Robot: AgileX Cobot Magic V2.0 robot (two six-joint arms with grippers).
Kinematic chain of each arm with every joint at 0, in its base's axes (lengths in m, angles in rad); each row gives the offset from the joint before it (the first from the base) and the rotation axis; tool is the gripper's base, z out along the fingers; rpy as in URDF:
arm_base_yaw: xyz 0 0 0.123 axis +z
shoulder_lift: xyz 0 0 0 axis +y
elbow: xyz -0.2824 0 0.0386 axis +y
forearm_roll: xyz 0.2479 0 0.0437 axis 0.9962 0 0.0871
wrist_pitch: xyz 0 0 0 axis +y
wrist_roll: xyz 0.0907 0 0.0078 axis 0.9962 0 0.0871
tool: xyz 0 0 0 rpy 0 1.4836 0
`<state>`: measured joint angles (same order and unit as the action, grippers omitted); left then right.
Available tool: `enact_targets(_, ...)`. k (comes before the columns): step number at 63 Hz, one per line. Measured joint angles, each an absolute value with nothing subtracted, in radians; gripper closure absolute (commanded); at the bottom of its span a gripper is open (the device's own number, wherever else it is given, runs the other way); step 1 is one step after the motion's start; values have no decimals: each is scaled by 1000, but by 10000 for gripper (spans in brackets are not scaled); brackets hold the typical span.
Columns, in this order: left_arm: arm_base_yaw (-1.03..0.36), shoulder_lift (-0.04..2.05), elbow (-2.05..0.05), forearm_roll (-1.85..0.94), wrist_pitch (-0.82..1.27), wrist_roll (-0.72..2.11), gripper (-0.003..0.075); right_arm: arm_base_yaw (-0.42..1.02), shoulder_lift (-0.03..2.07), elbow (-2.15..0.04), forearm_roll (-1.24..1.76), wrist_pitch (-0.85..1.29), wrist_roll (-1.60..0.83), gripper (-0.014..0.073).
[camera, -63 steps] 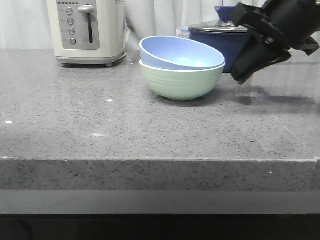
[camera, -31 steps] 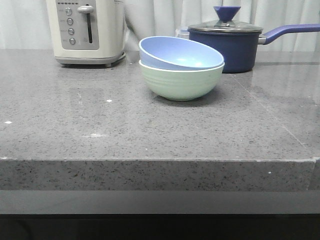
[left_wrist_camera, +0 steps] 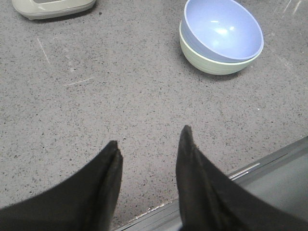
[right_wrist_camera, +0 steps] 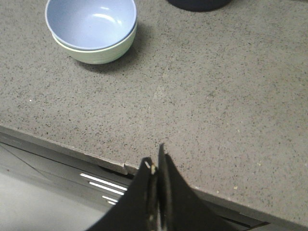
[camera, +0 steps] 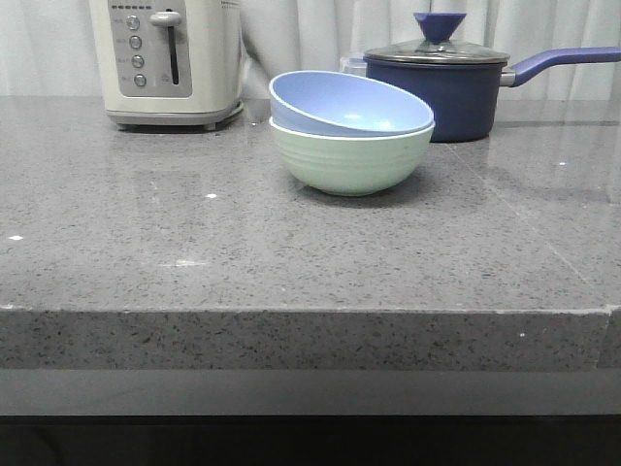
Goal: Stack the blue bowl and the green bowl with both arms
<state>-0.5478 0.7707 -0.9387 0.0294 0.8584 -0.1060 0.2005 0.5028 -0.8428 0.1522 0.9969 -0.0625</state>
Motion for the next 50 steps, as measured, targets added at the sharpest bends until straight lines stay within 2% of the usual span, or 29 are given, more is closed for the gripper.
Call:
enact_targets(11,-548,771,-939,31,858,-106,439,200,400,-778,107,995,0,648)
enact_targets(25,-548,771,-939,31,858,-106,448,200,384,-752,91,995,5,648)
enact_targets(27,-548,771,-939,31,858,-106,469,200,384,-752,91,995,5,648)
enact_targets(32,-548,771,-939,31,858,-106,586,200,384,-752,91,995,5,648)
enact_targets(40,-548,771,-939,31,858,-106,732,200,384,-752,91,995,7,648)
enact_targets(50,-548,771,-939,31,858,-106,740,200,384,-752,89,995,7,648)
